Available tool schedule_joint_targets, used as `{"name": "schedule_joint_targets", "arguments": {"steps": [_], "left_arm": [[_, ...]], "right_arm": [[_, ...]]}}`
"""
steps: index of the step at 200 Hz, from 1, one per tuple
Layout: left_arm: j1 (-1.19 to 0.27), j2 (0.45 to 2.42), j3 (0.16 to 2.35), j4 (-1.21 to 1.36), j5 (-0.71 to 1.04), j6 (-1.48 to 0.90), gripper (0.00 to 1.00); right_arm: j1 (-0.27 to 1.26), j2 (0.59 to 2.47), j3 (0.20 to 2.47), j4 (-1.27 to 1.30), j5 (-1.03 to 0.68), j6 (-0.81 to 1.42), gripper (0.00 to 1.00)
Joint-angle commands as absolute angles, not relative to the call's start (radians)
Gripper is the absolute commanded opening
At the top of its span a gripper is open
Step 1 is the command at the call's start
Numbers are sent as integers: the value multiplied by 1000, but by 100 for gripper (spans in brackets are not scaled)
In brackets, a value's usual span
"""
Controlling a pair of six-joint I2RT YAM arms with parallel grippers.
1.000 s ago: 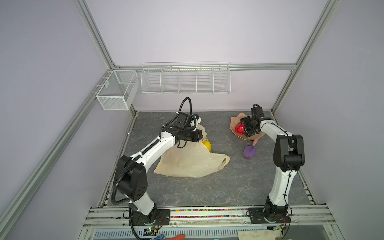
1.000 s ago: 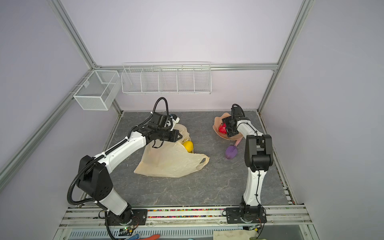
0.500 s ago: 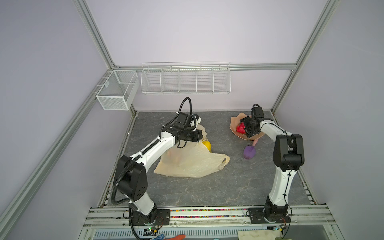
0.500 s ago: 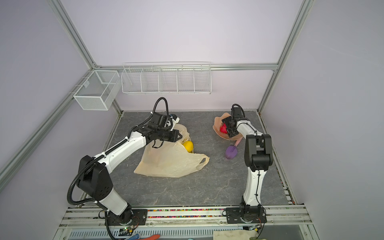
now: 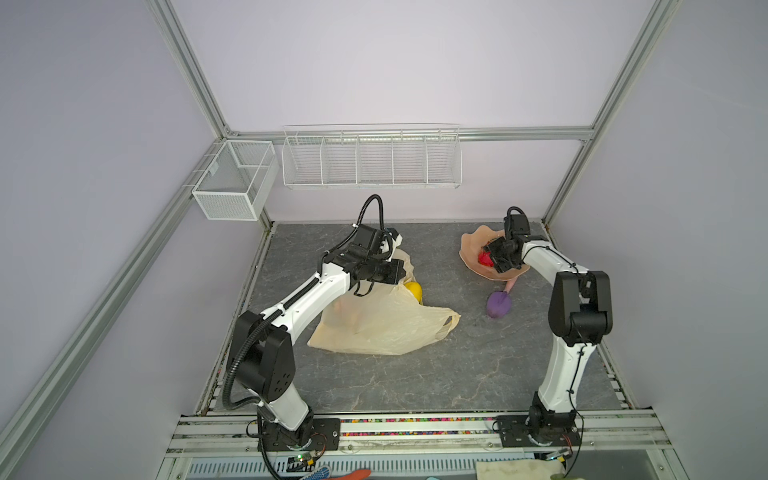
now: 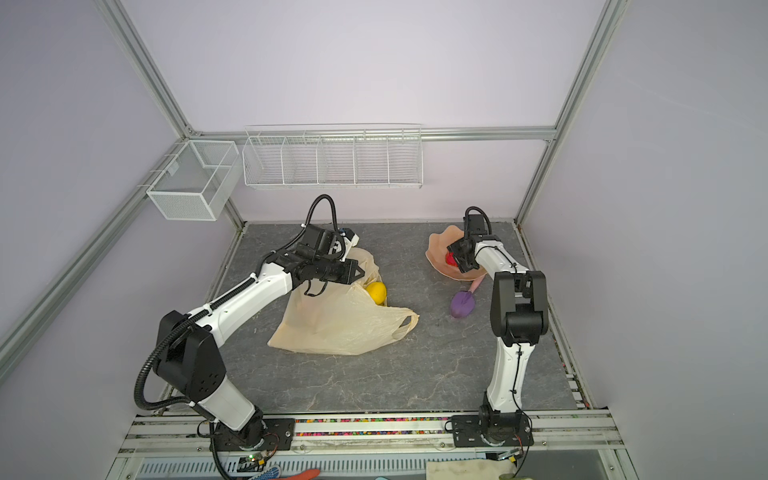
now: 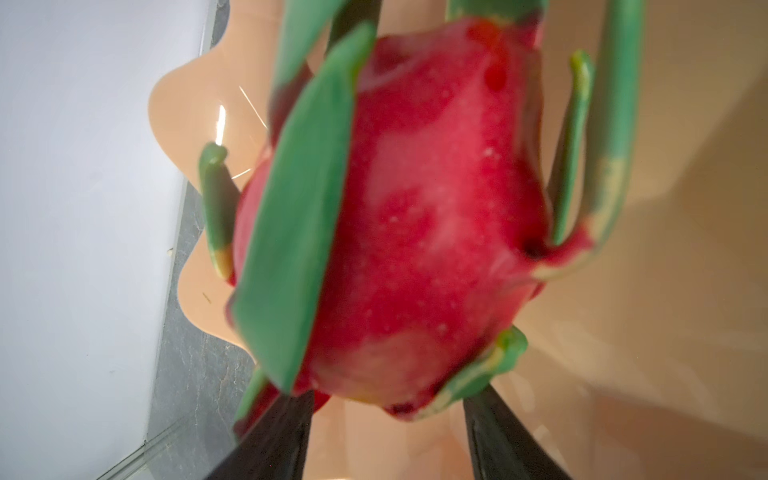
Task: Place the fruits into the plastic bag
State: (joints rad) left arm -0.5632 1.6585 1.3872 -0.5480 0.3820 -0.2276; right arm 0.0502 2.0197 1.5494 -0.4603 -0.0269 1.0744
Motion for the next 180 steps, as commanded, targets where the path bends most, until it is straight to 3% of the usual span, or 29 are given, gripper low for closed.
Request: {"name": "schedule_joint_targets", "arguments": {"steps": [1,25,52,106,180], "left_arm": [[-566,1641,1384,-548,375,-218,0],[-566,1645,1388,-545,379,-216,0],[-567,1651,1395,-548,384,-215,0],[-566,1657,1391,-549,394,-212,0],[-566,1669,1405,-559,409,-196,0]], "right_arm": [[43,1981,1541,-500,-33,1039,59],[42,1977,1543,-506,-56,1028,61],[40,1960,1536,-513,-73,1003,81],[38,1846,1524,-586,-49,989,100],[-3,1860,1518,-523,-65,1005,88]]}}
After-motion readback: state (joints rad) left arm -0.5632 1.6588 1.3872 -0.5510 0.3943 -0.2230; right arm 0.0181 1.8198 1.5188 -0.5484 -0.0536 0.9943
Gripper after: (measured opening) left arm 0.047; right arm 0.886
